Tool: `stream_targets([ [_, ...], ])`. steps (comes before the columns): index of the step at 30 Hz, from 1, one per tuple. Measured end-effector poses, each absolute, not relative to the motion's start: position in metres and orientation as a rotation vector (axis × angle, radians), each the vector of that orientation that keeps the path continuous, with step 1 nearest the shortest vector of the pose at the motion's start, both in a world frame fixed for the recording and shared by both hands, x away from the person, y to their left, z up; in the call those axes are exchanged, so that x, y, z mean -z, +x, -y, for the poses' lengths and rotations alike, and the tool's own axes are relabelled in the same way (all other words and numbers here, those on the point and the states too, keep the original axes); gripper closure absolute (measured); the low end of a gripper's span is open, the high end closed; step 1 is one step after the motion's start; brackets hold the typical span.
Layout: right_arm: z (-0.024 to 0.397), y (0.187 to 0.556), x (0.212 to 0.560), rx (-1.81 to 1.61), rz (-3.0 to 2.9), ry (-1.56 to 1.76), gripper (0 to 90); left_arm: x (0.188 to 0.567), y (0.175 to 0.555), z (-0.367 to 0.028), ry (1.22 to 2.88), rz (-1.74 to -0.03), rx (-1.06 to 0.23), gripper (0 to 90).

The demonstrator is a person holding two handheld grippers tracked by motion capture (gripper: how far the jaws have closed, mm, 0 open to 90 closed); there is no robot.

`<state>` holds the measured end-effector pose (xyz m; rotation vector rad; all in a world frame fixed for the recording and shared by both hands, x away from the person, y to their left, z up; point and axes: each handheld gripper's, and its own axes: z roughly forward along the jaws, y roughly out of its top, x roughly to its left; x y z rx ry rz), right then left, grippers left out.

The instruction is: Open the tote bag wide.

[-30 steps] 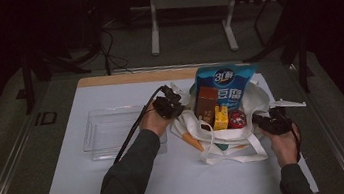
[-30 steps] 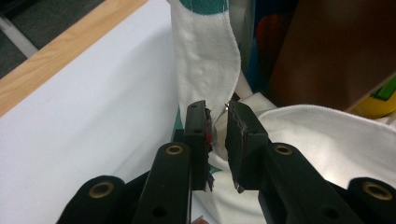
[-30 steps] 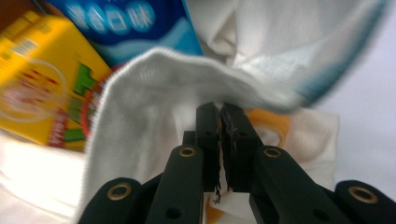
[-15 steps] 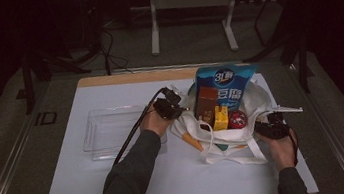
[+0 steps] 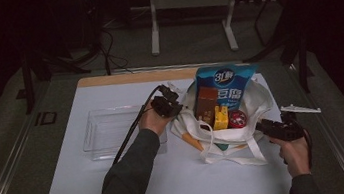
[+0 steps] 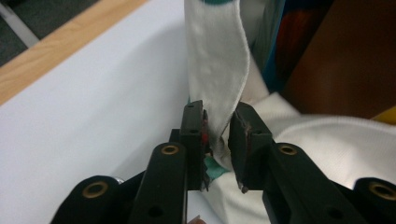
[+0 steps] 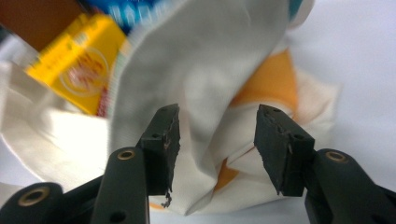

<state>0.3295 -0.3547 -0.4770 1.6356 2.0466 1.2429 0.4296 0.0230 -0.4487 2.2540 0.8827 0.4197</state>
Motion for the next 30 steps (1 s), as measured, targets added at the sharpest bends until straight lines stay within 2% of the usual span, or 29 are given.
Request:
stream_targets([
  [2, 0.351, 0.334, 0.482, -1.217, -2.060, 1.654, 54.9, 0.443, 0.428, -0.026, 2.225, -0.880, -0.417, 74.8],
  [5, 0.348, 0.338, 0.489, -1.239, -2.073, 1.653, 77.0, 0.435, 0.426, -0.031, 2.162, -0.850, -0.406, 74.3],
  [6, 0.346, 0.338, 0.490, -1.230, -2.057, 1.652, 82.8, 0.433, 0.425, -0.032, 2.146, -0.834, -0.402, 74.4],
  [7, 0.345, 0.338, 0.490, -1.222, -2.039, 1.657, 84.2, 0.432, 0.424, -0.031, 2.143, -0.819, -0.406, 75.0],
  [19, 0.335, 0.353, 0.518, -1.047, -2.036, 1.727, 86.7, 0.416, 0.415, -0.031, 2.100, -0.769, -0.431, 77.9],
  [23, 0.332, 0.352, 0.517, -1.023, -2.043, 1.716, 86.6, 0.409, 0.411, -0.031, 2.062, -0.756, -0.430, 77.8],
  [27, 0.333, 0.353, 0.518, -1.031, -2.043, 1.710, 86.7, 0.414, 0.413, -0.022, 2.129, -0.750, -0.450, 78.3],
  [30, 0.332, 0.352, 0.518, -1.026, -2.043, 1.714, 86.7, 0.421, 0.418, -0.017, 2.164, -0.765, -0.459, 81.8],
])
